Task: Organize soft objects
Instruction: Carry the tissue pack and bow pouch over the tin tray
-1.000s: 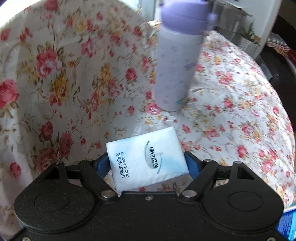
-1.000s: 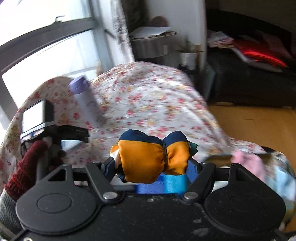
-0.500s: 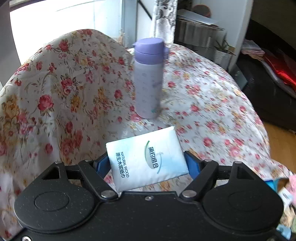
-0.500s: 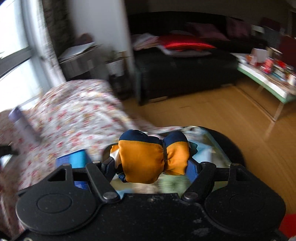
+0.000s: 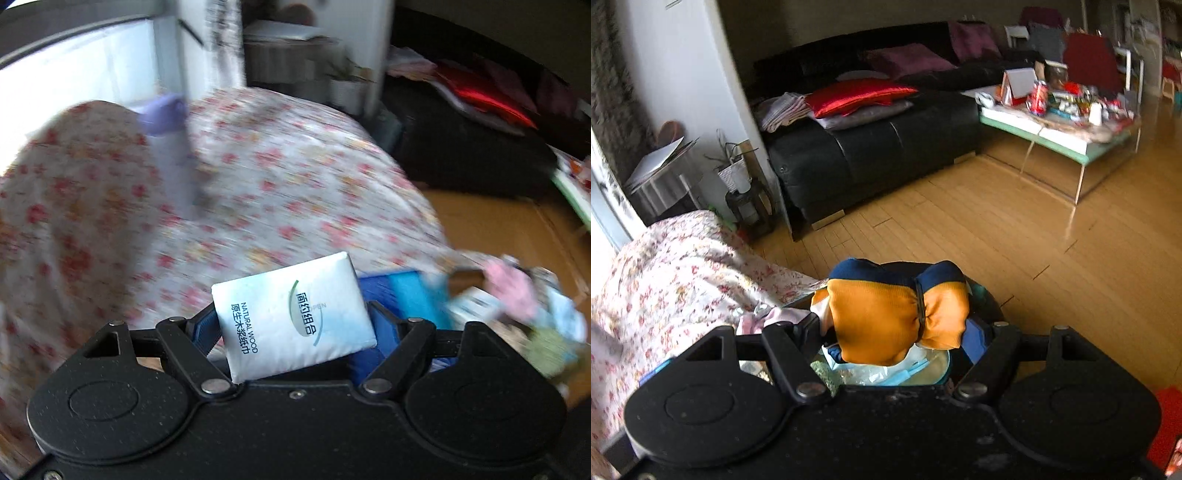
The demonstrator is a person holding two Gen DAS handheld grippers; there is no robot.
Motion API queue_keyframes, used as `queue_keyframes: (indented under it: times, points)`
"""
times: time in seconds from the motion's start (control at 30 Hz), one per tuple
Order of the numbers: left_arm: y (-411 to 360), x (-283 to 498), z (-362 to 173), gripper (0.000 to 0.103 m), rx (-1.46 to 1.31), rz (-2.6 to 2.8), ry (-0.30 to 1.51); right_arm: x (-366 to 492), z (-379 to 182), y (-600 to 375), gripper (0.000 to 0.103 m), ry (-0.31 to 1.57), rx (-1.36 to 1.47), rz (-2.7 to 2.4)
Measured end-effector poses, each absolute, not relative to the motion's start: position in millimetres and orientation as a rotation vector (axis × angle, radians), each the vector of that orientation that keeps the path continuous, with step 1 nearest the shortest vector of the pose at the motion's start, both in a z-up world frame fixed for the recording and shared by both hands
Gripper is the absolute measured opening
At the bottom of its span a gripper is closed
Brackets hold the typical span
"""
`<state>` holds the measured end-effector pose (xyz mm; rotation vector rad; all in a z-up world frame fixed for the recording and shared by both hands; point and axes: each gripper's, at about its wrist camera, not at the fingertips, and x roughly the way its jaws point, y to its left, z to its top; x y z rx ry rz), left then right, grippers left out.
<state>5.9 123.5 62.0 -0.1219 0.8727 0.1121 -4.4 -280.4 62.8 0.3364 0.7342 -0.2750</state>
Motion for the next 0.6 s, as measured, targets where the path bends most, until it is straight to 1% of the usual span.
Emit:
queue_keyframes:
  times: [0.13, 0.33, 0.6]
  points:
    - [81, 9, 66, 0.076, -0.148, -0.004, 0.912, 6, 50, -273, 0.072, 0.743, 0.371, -0.252]
    - [30, 25, 74, 0.076, -0.113, -0.089, 0.942, 29, 32, -248, 0.072, 0.731, 0.362, -0.176]
    - [-12, 41, 51, 0.076, -0.085, -0.146, 1.024, 47, 15, -242, 0.073, 0.655, 0.369, -0.074]
